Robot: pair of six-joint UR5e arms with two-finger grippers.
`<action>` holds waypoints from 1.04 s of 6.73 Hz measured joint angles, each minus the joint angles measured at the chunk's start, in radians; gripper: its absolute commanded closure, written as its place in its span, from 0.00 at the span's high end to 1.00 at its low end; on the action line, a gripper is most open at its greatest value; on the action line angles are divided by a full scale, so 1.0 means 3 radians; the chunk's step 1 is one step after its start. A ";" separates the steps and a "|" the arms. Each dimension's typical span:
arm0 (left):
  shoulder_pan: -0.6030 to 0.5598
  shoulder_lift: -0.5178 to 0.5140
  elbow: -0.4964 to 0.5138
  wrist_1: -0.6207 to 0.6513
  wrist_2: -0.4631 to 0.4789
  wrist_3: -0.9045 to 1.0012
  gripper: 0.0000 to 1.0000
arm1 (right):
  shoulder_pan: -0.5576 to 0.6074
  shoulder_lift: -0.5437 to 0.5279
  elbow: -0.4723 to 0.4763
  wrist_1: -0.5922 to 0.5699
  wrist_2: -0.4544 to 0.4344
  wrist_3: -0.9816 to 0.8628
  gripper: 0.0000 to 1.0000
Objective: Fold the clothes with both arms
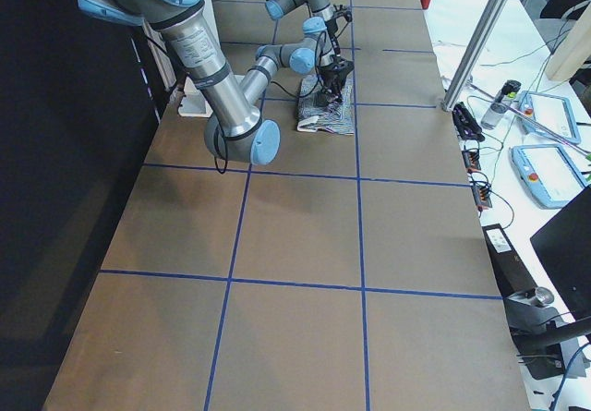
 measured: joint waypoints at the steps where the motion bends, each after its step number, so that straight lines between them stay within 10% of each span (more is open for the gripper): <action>1: -0.0002 -0.0030 0.0167 -0.0099 0.0002 0.0018 0.15 | 0.0020 0.0026 -0.0127 0.0071 0.0003 -0.0060 0.85; 2: -0.0006 -0.0045 0.0285 -0.0176 0.0004 0.0074 0.99 | 0.0027 0.0034 -0.0182 0.0094 0.0003 -0.0187 1.00; 7: -0.0536 0.0172 0.0275 -0.0453 -0.0607 0.1643 1.00 | 0.0218 0.0055 -0.0087 0.0072 0.0373 -0.0919 1.00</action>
